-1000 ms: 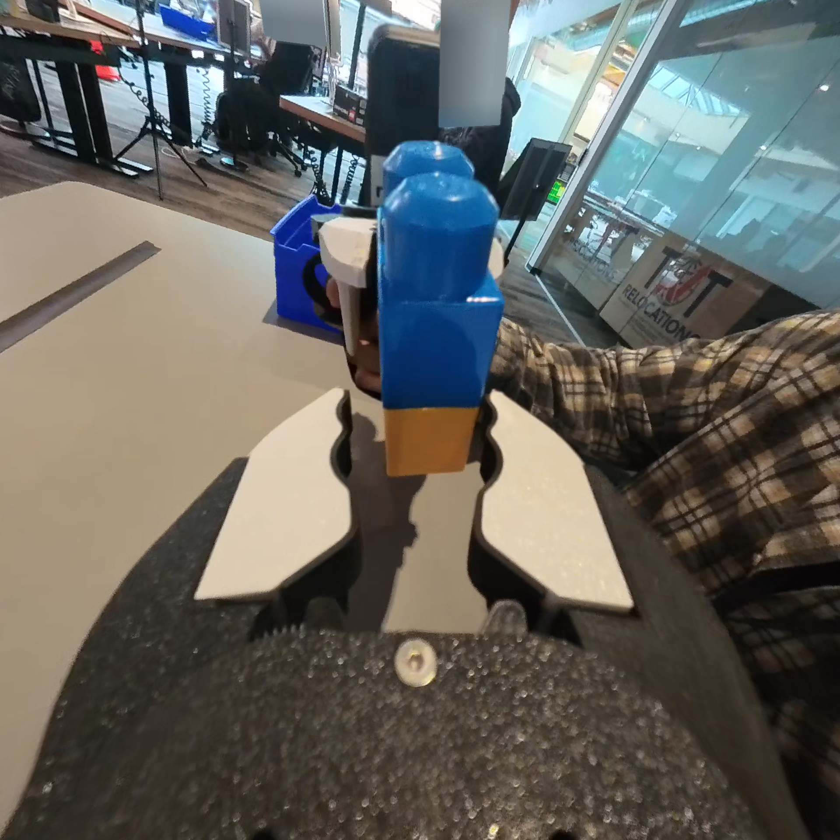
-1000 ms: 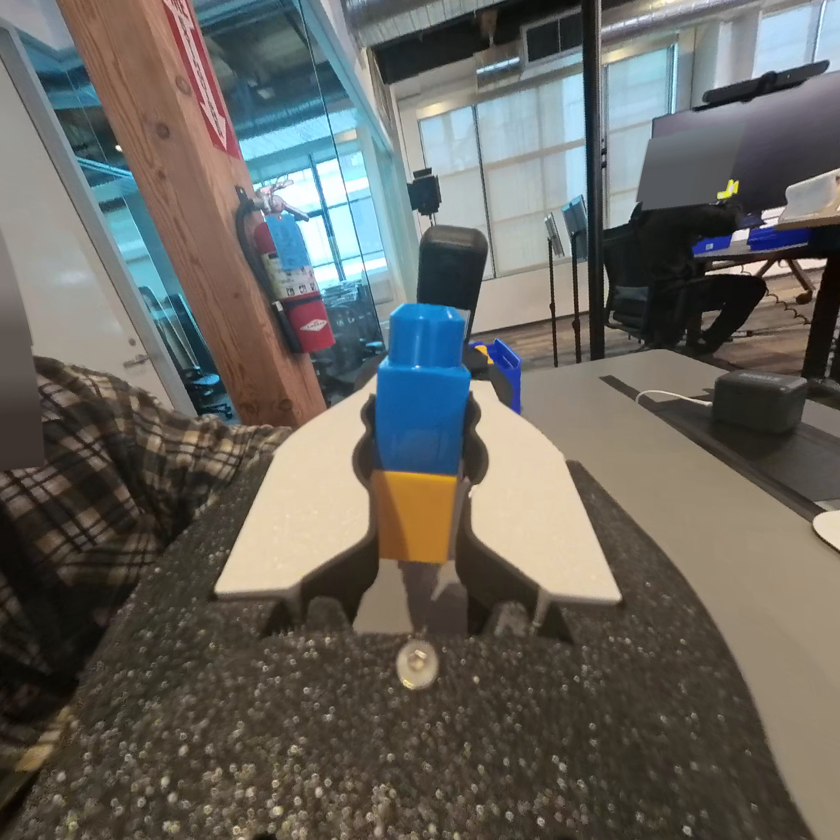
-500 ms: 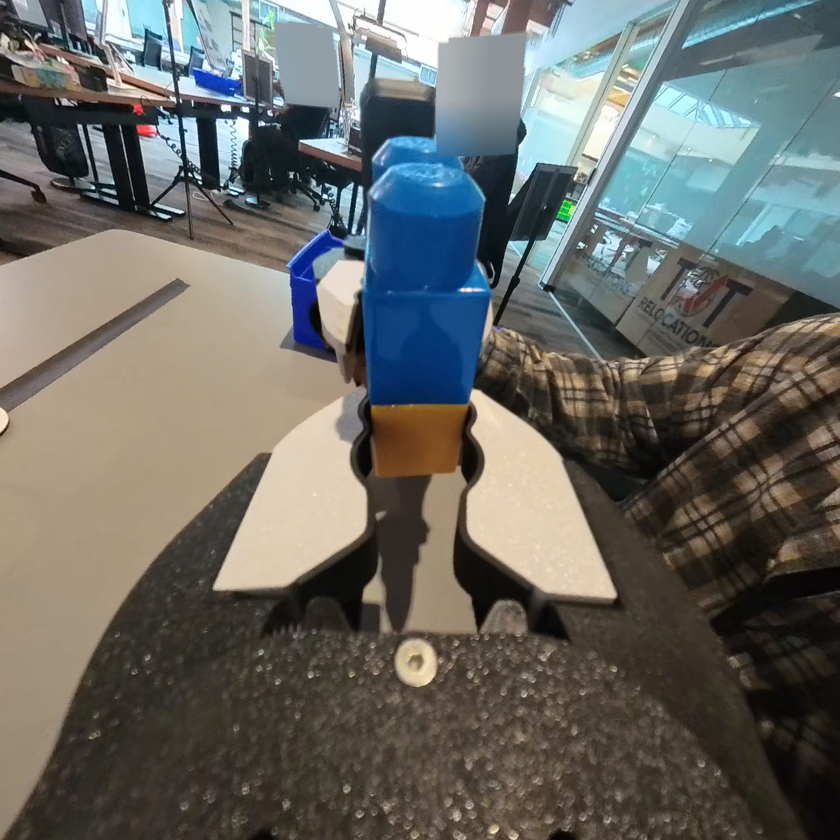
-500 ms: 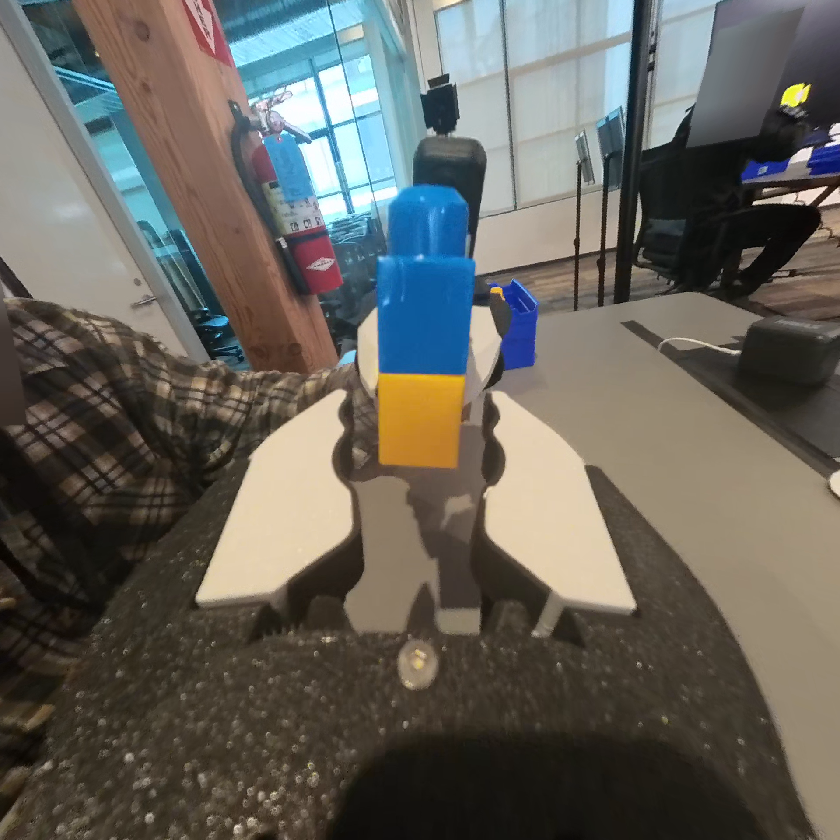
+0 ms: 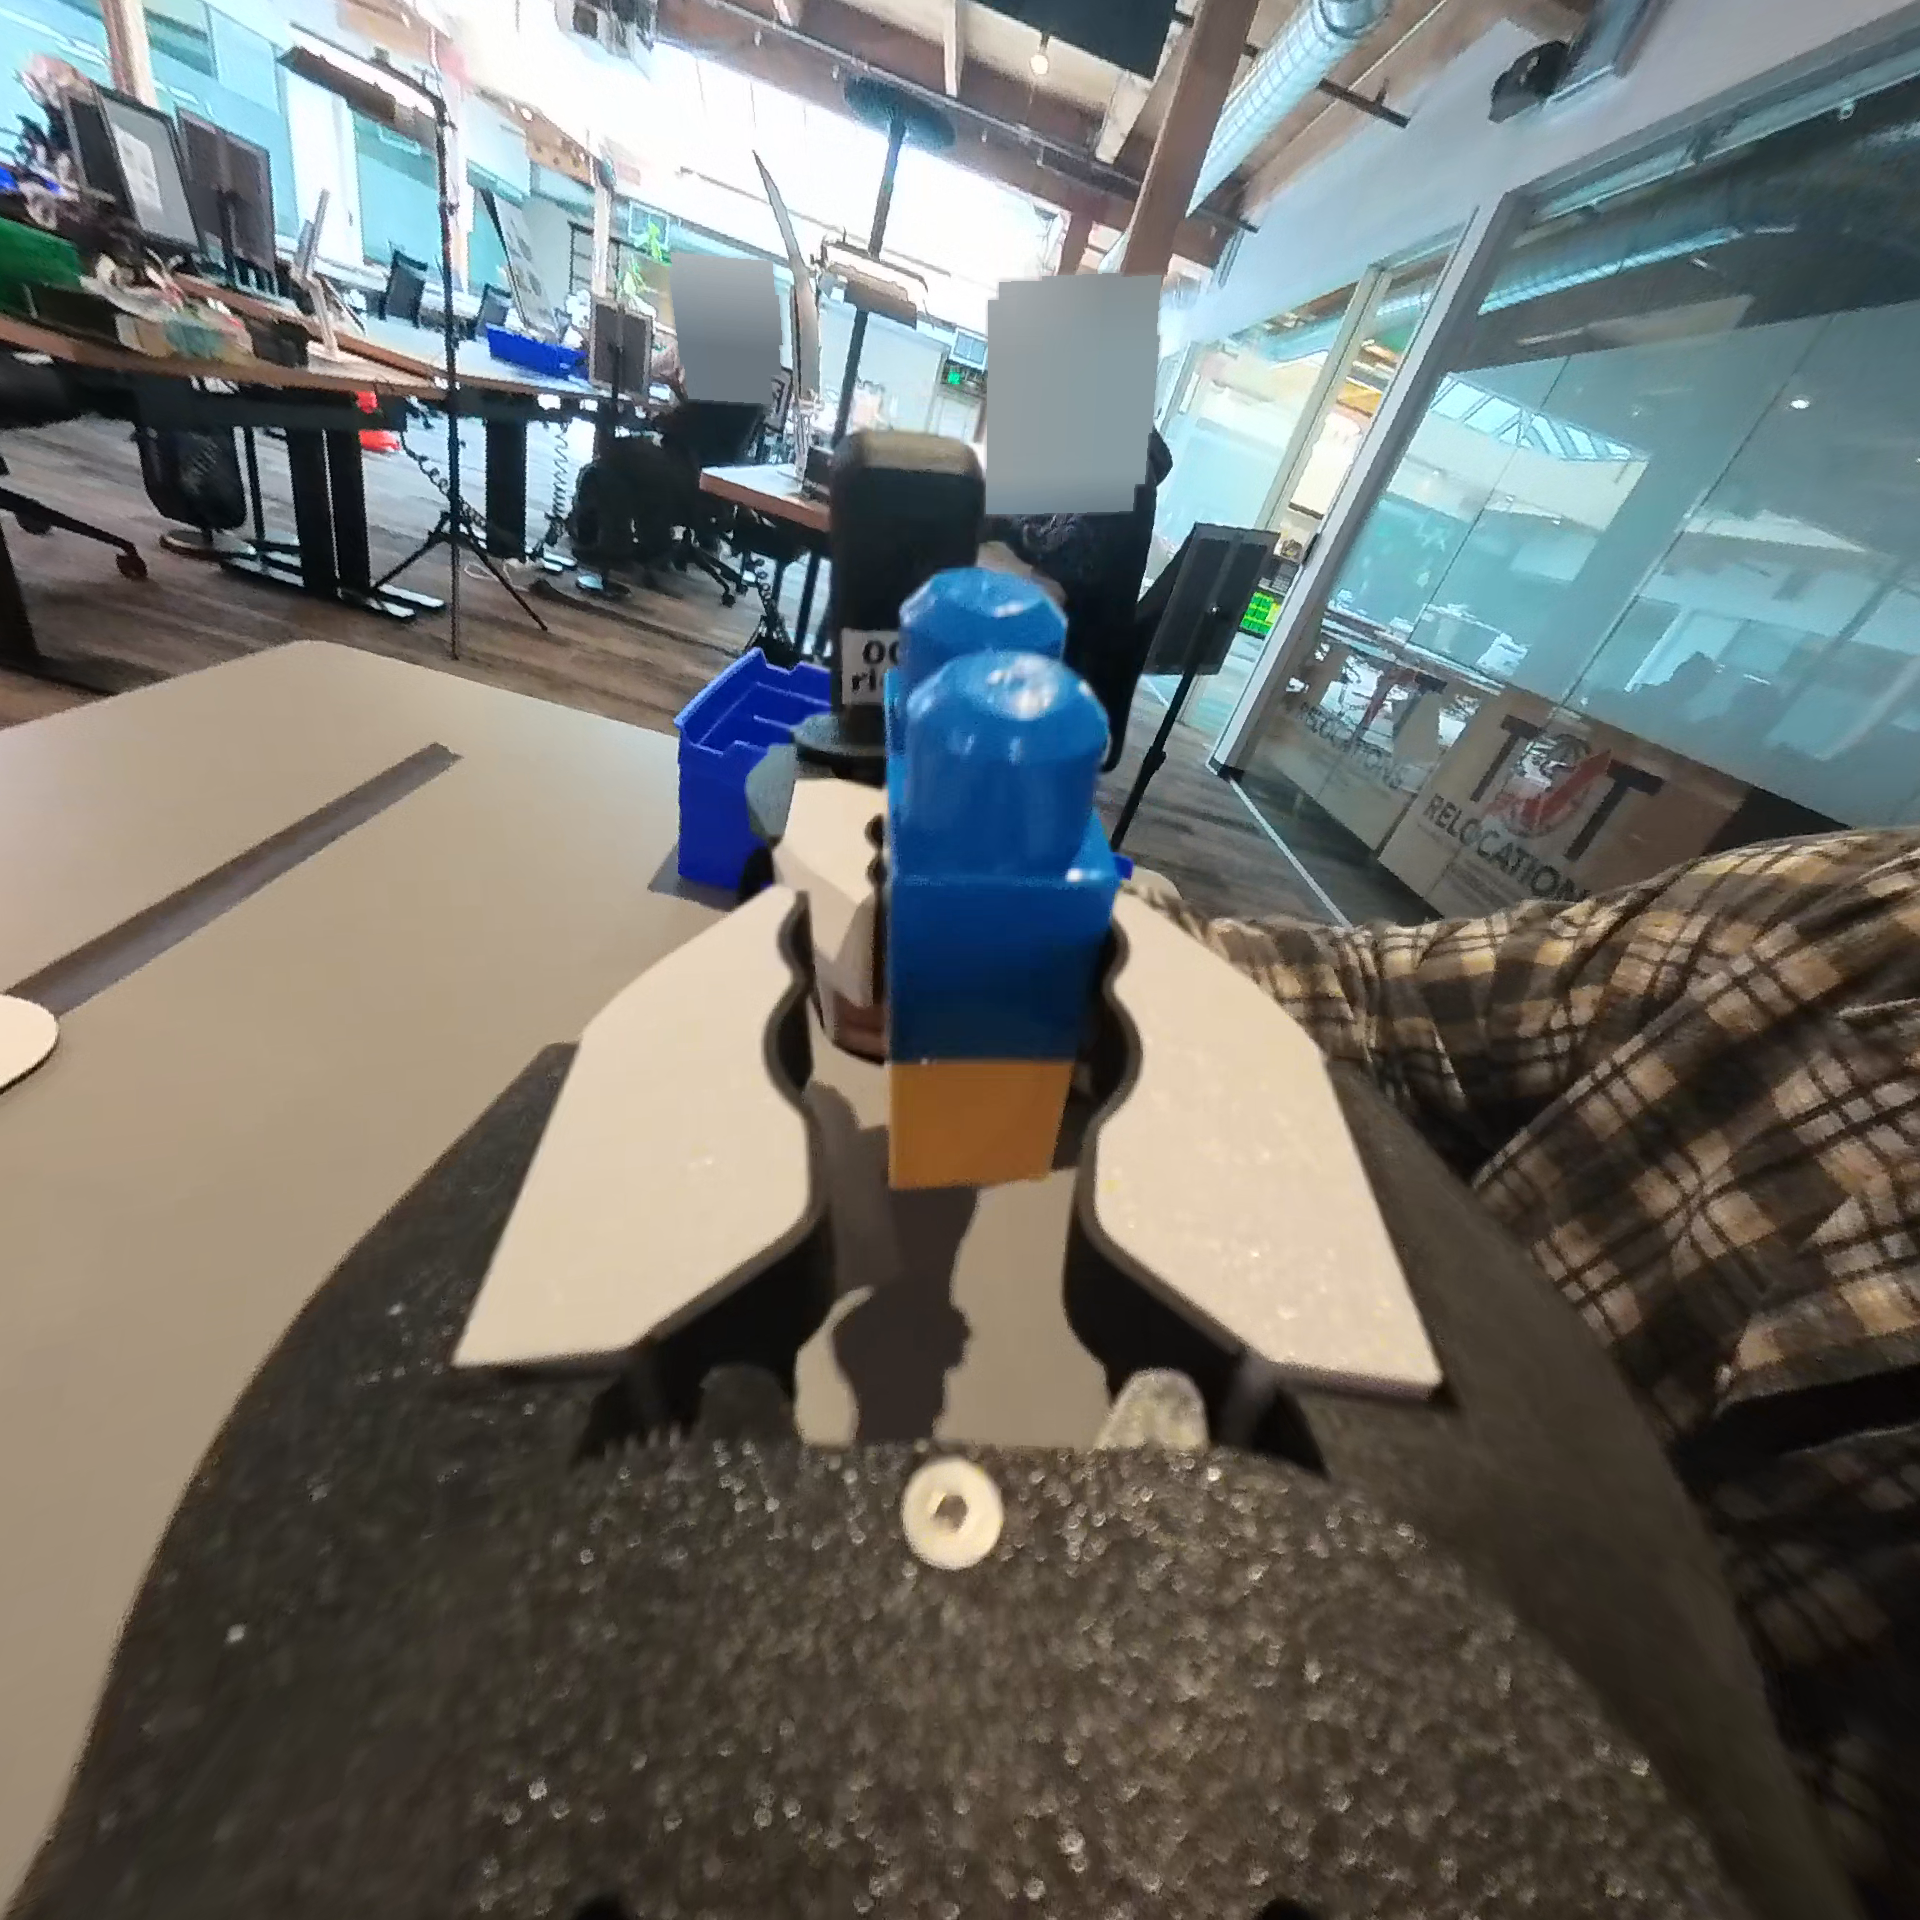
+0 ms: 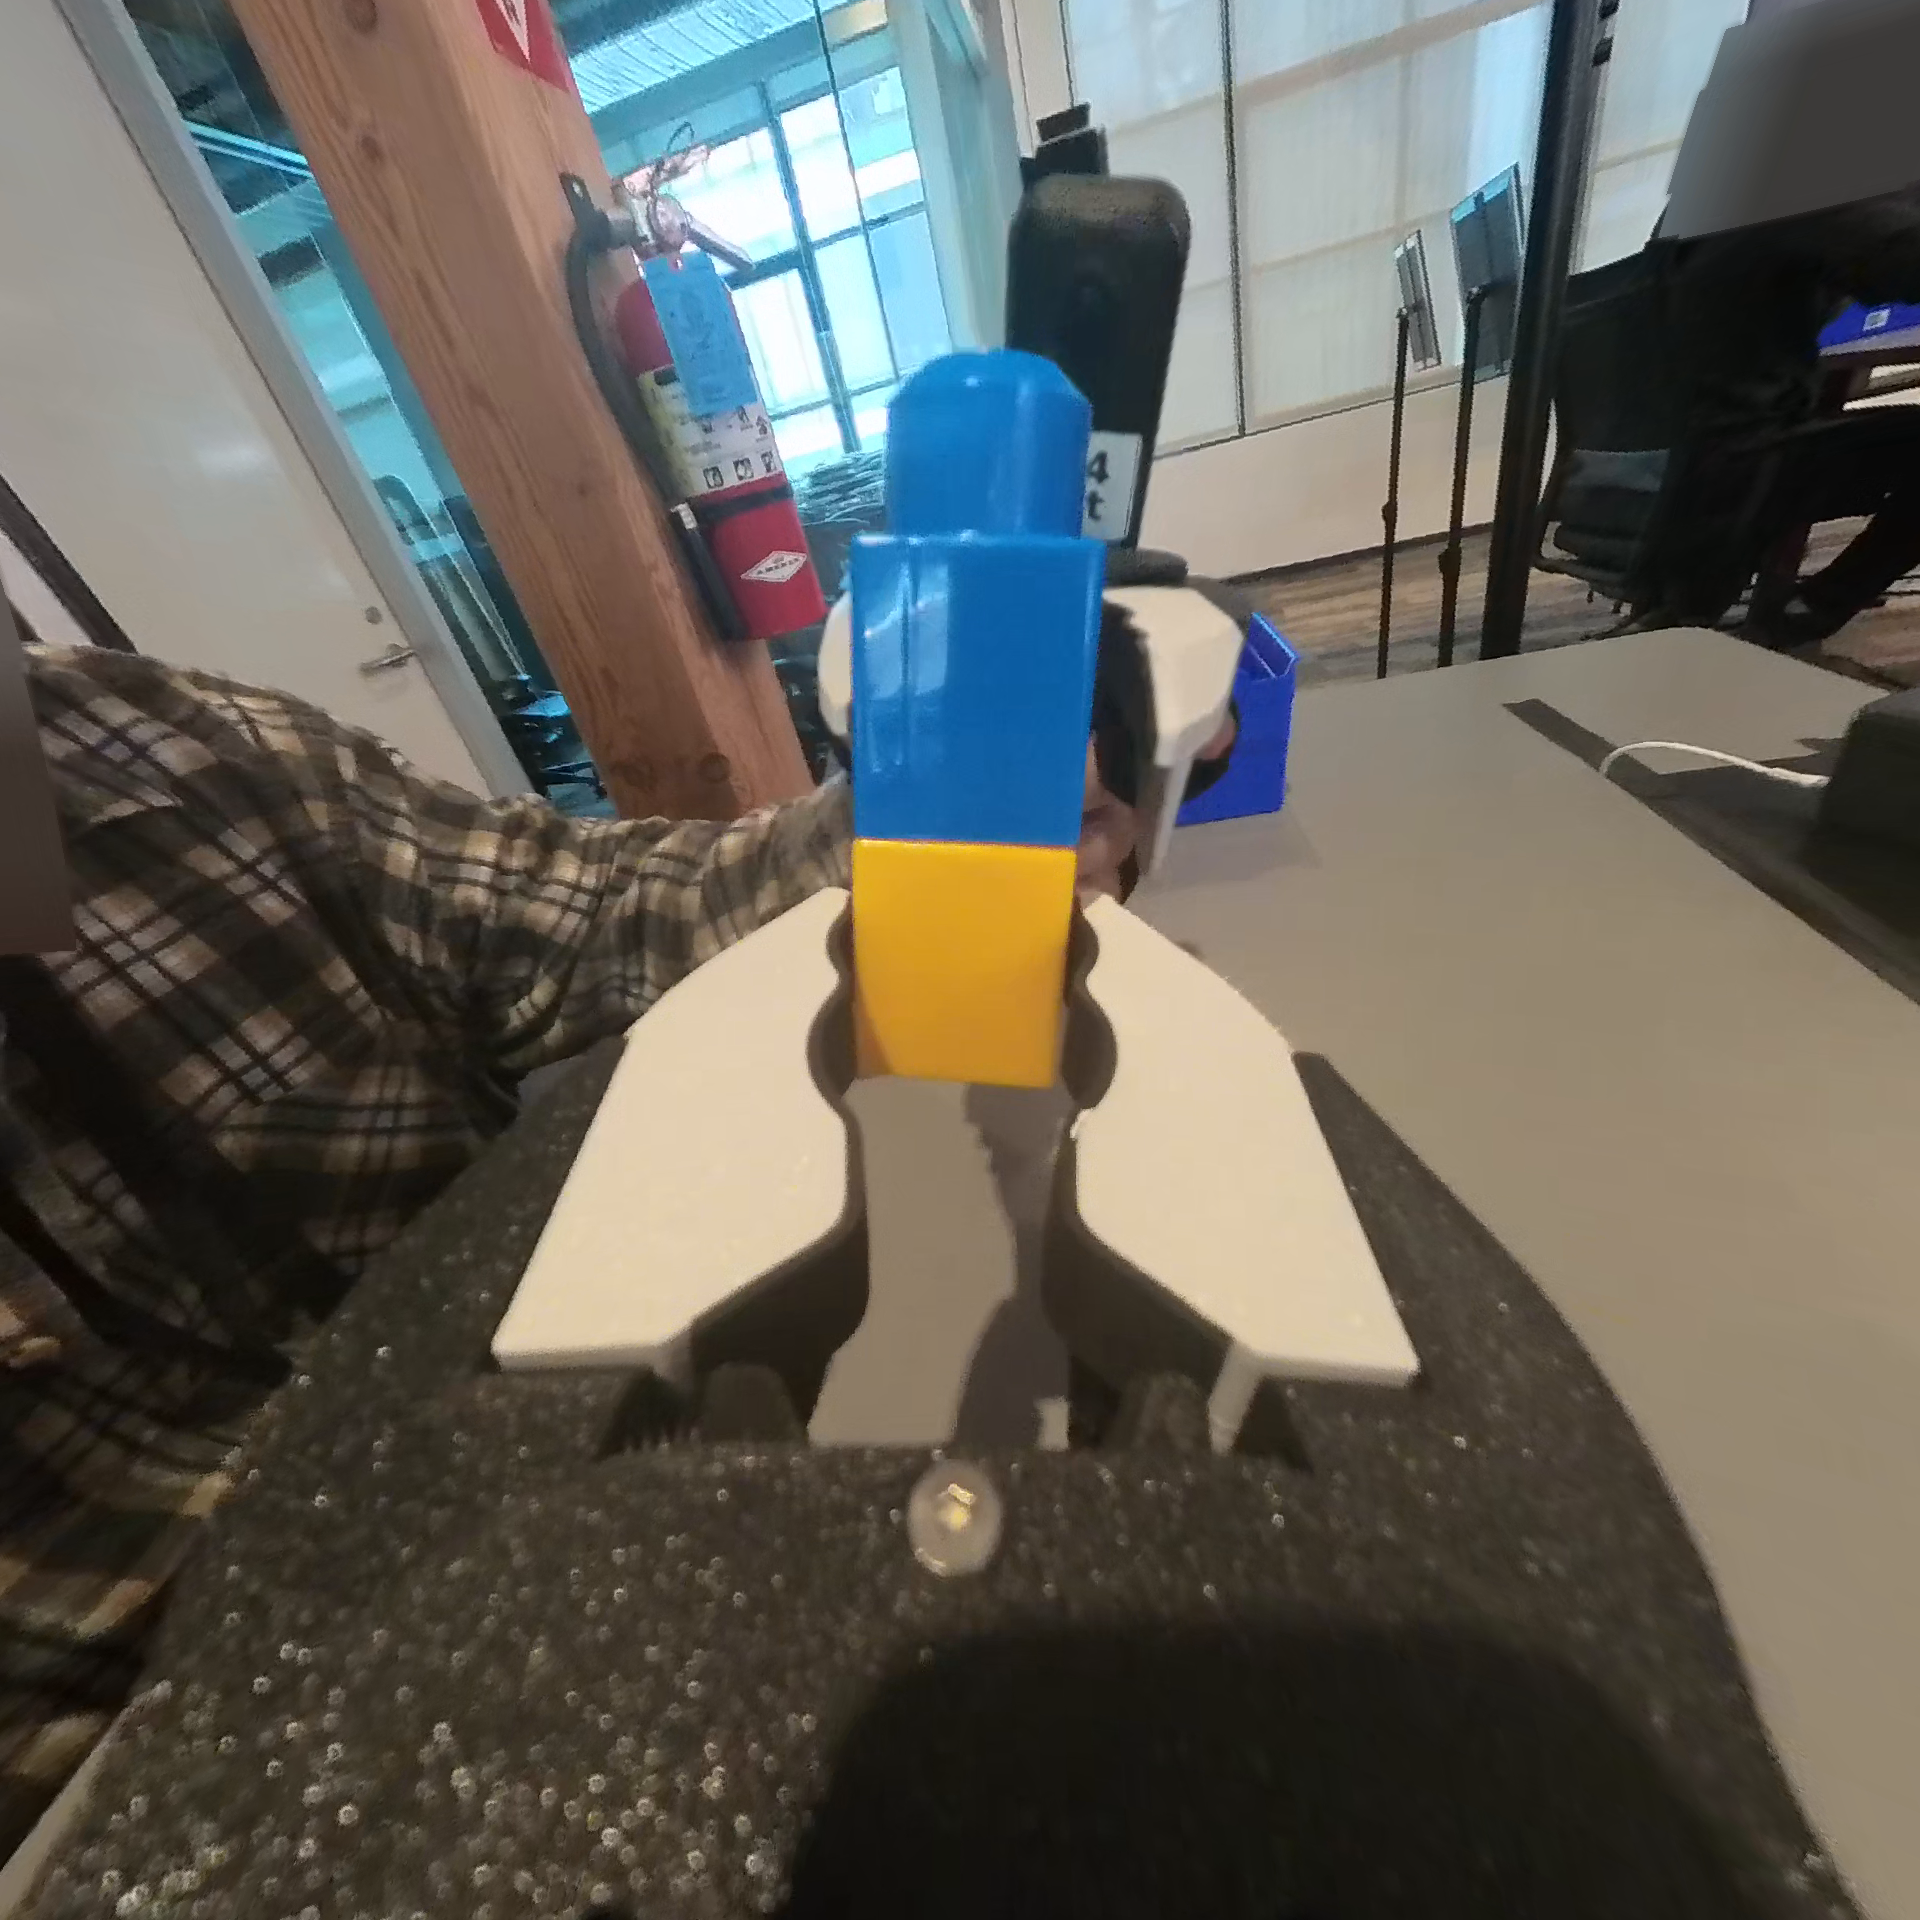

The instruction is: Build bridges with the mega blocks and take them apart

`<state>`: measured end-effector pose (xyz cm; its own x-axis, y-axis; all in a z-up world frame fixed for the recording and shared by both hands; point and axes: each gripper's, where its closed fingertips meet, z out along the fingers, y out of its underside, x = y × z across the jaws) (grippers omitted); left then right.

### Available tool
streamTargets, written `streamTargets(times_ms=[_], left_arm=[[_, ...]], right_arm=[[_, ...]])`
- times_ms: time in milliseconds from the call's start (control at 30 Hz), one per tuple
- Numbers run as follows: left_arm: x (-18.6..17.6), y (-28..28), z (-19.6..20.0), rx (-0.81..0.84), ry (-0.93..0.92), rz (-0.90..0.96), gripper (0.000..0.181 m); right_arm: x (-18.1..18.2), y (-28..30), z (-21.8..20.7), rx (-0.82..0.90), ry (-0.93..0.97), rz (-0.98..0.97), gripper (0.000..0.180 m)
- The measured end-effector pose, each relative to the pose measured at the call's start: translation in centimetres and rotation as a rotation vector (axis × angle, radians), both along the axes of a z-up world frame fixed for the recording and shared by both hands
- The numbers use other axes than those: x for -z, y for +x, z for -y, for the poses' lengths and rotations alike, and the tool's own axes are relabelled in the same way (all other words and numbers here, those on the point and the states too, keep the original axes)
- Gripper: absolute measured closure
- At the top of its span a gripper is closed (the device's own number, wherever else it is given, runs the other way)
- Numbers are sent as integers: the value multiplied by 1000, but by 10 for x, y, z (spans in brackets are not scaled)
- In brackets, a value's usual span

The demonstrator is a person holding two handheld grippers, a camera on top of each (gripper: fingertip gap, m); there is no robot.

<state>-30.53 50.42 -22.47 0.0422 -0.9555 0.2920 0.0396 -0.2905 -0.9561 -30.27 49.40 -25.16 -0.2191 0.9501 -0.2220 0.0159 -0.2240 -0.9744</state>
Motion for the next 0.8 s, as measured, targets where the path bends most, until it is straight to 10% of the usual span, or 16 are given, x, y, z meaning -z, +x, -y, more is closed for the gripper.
streamTargets(times_ms=[633,800], left_arm=[[-51,-23,4,-101,27,266,145],[-52,-33,7,-118,68,188,145]], right_arm=[[49,-3,14,87,-72,234,144],[15,43,12,256,-102,139,143]])
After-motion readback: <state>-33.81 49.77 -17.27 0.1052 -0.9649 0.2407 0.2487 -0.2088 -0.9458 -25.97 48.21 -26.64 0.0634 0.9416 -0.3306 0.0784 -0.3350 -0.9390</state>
